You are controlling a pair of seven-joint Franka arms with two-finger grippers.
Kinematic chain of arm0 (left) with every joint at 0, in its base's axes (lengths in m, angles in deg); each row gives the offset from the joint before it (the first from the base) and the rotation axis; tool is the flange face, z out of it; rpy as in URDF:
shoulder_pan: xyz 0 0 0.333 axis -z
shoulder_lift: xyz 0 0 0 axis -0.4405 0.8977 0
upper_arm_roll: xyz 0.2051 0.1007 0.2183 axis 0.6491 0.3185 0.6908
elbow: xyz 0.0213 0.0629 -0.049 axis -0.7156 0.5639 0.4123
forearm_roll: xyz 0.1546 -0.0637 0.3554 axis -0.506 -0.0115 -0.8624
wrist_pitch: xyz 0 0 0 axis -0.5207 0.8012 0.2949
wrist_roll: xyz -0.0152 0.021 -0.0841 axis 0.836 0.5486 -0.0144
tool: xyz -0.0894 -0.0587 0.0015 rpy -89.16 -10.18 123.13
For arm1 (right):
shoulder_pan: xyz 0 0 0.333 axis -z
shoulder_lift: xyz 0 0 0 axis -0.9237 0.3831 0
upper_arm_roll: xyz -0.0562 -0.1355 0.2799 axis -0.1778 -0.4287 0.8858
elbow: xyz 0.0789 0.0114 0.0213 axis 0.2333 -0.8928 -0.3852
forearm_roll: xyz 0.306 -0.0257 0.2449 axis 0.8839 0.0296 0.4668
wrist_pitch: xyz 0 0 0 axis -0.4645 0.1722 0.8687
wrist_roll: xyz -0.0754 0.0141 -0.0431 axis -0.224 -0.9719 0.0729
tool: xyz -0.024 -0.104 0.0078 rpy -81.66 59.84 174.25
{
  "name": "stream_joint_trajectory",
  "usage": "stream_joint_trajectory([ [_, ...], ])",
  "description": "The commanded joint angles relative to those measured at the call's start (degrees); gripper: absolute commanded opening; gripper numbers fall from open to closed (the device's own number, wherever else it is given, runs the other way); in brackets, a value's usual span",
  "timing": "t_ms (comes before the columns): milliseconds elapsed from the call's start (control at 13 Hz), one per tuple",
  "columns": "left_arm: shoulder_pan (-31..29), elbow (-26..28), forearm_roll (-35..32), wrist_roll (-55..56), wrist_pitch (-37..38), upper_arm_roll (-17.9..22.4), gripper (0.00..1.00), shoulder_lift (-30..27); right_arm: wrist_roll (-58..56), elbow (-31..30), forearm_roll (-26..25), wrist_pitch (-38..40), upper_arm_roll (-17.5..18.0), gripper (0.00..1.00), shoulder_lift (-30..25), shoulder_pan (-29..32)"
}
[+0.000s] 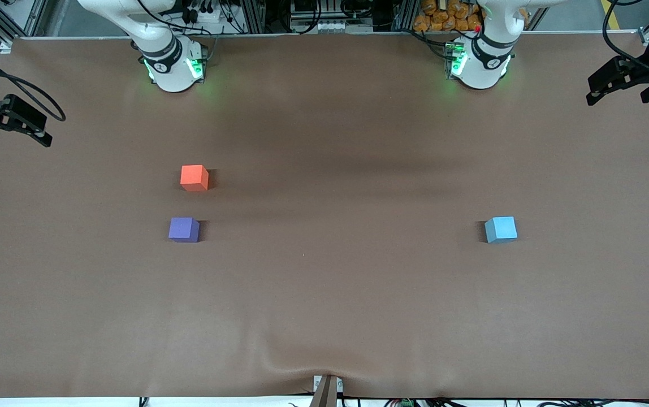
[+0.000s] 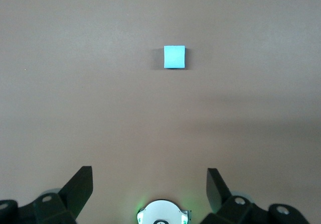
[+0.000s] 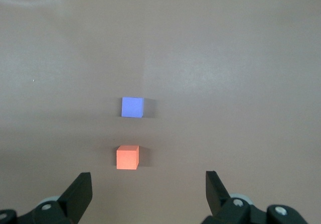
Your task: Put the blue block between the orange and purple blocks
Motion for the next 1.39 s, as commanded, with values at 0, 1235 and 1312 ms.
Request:
stream_joint_trajectory([
  [0, 0.18, -3.23, -2.31, -0.64, 1.15, 0.27, 1.00, 1.76, 1.11, -0.46, -0.20, 1.09, 0.38, 1.00, -0.43, 0.77],
  [1235, 0.18, -3.59, -5.14, 0.06, 1.32, -0.96, 1.00, 2.46, 1.11, -0.37, -0.11, 1.97, 0.56, 1.00, -0.34, 0.60],
  [1312, 0.18, -3.59, -5.14, 0.06, 1.32, -1.05, 1.00, 2.47, 1.11, -0.37, -0.11, 1.97, 0.56, 1.00, -0.43, 0.60],
])
